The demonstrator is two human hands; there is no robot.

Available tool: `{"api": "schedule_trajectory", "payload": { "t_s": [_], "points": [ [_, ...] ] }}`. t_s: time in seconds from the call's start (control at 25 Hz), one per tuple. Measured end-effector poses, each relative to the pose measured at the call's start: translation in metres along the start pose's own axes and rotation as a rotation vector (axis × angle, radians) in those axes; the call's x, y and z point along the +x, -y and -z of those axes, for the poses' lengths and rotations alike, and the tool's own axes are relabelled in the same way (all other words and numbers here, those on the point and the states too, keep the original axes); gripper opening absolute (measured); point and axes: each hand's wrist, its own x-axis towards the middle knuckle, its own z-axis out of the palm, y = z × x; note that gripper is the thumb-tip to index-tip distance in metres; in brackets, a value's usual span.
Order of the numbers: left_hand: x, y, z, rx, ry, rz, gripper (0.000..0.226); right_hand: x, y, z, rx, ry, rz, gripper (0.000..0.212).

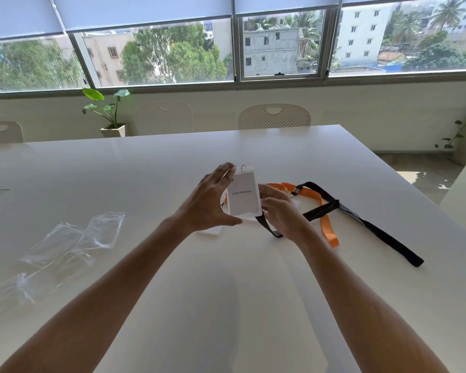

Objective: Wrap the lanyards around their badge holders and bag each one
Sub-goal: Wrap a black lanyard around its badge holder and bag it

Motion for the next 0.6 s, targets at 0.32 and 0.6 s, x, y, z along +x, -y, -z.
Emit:
{"api": "schedule_trajectory", "payload": {
  "t_s": [0.32, 0.6],
  "points": [
    [0.008, -0.009, -0.005, 0.159, -0.086, 0.066, 0.114, 0.001, -0.023, -0.025, -0.379, -0.297, 0.080, 0.032],
    [0.011, -0.004, -0.009, 0.253, -0.134, 0.167, 0.112, -0.004, -0.034, -0.037, -0.432, -0.283, -0.005, 0.035]
  ]
}}
